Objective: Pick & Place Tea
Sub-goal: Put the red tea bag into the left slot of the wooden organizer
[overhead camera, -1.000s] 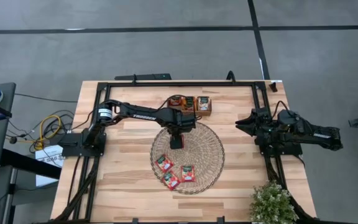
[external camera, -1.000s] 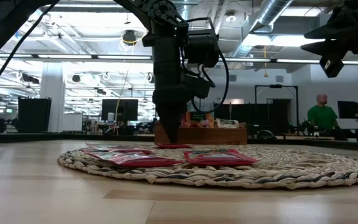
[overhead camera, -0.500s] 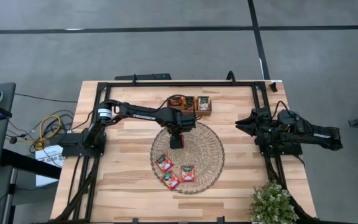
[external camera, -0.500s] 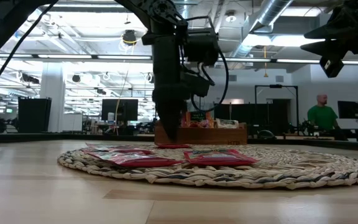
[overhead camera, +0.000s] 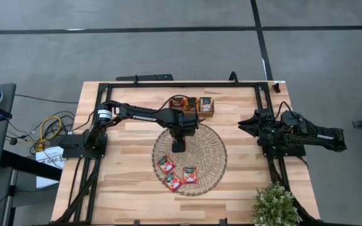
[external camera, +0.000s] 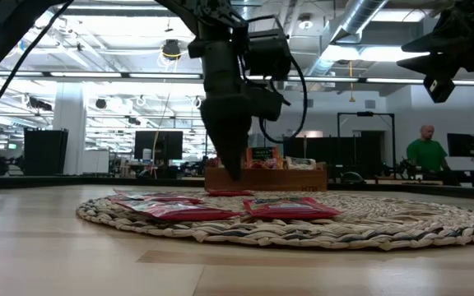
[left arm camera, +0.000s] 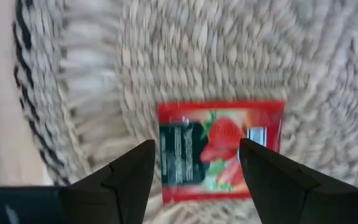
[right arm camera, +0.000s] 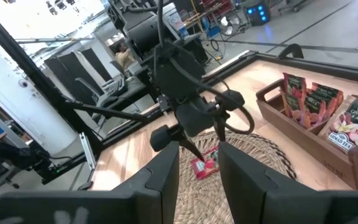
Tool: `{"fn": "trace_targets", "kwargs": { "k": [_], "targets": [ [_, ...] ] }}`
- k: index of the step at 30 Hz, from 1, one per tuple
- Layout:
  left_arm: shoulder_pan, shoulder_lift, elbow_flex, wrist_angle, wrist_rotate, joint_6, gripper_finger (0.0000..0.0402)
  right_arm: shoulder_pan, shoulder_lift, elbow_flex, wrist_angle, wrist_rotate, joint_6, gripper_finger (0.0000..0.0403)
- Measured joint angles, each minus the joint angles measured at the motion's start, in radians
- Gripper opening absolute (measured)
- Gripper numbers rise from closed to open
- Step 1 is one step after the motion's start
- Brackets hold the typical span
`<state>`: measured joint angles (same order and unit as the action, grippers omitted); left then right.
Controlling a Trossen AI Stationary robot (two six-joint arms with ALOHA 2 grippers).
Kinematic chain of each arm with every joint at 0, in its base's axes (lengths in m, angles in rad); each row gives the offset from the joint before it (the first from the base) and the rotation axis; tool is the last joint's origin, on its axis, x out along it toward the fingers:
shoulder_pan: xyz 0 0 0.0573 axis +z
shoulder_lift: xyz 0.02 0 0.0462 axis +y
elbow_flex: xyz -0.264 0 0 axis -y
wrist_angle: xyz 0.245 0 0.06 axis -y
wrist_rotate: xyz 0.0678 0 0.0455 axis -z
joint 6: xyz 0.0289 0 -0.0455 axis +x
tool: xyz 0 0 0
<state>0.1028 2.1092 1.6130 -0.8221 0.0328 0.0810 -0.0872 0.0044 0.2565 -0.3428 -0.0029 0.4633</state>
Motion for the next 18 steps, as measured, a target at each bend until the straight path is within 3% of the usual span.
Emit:
{"fn": "trace_targets", "kwargs": {
  "k": [8,18],
  "targets": [
    [0.015,0.006,0.001,0.018,-0.011,0.026,0.0224,0.0,0.0,0.0,0.0,0.001,0.0,0.0103],
    [0.015,0.02,0.001,0.023,-0.011,0.042,0.0186,0.0,0.0,0.0,0.0,0.001,0.0,0.0103]
  ]
}}
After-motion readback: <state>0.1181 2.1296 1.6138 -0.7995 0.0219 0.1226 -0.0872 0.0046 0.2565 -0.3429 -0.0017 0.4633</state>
